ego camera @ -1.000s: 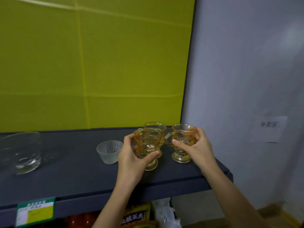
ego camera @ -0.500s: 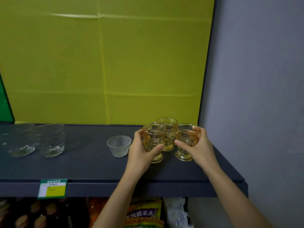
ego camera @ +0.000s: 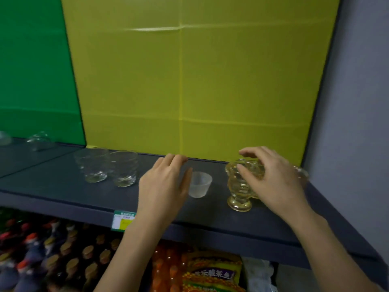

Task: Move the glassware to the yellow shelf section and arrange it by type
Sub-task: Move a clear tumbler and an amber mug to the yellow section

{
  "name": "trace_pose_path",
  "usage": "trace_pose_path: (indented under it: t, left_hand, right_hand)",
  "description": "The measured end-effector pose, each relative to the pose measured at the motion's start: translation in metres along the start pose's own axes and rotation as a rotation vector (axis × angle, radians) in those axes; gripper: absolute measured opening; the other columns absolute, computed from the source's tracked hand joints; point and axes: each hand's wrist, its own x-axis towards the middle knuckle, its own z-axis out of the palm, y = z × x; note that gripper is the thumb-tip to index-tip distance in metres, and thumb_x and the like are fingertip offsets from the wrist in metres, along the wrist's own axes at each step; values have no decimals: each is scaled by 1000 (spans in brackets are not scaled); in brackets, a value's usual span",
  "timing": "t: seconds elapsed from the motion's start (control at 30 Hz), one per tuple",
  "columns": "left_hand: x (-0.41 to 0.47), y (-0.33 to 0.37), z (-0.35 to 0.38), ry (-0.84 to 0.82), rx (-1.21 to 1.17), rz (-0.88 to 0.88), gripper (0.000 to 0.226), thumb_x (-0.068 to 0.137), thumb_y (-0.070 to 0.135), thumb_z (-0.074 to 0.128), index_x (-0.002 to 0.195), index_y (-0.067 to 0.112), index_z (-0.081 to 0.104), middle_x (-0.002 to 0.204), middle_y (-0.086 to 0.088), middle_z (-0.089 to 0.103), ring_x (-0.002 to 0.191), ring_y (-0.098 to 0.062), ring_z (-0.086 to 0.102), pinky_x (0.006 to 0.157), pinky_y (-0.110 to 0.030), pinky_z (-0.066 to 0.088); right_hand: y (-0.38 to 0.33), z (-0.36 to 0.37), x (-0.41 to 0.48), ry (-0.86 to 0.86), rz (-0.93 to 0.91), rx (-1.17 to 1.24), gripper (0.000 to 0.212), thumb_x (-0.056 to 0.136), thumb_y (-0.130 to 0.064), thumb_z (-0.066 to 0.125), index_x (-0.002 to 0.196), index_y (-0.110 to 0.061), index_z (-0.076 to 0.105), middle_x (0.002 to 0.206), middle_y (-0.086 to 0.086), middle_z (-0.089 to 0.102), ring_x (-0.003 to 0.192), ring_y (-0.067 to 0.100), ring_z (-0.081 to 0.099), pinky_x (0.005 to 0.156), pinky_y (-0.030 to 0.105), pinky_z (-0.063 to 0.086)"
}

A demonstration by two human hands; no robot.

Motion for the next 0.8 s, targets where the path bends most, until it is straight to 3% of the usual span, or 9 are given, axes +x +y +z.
trace_pose_path:
  t: [0.13,0.23,0.37,0.5,0.7,0.8]
  left_hand:
    - [-12,-55,-36,-22,193,-65,24,81,36,44,84,18,59,76,1,64,72,-23,64,44,-27,39]
    - [-25,-100,-65,-27,271,-141,16,80,31,54,86,18,61,78,2,66,73,-23,65,46,-24,33]
    - [-44,-163,-108,-34,363,-215,18,80,29,63,93,17,61,86,1,69,79,-23,66,49,-27,39]
    - [-63,-229,-153,-78,398,-256,26,85,32,57,105,15,59,101,-1,67,91,-24,64,54,-29,43]
    - [-92,-336,-209,-148,486,-221,23,79,27,66,94,11,60,85,-5,66,83,-27,64,45,-31,45]
    - [-102,-380,-233,-165,512,-235,26,81,33,56,94,12,60,85,-4,66,82,-26,63,49,-34,49]
  right_hand:
    - [-52,43,15,-123,-111,58,23,85,-32,59,107,-25,62,106,-8,64,103,14,58,86,36,48]
    - [-96,81,23,-211,-177,115,22,85,-34,58,106,-28,61,106,-12,64,104,11,58,86,37,49]
    - [-161,128,30,-275,-247,170,21,85,-37,58,105,-31,60,105,-15,64,102,8,59,84,35,50]
    - [-232,179,32,-338,-287,201,23,85,-40,56,106,-31,59,104,-15,64,98,8,59,79,27,47]
    - [-336,253,35,-413,-310,234,28,87,-41,54,112,-30,57,110,-14,62,103,8,57,84,28,47]
    - [-379,288,39,-442,-301,255,28,87,-43,53,111,-30,57,111,-14,62,103,8,58,83,30,48]
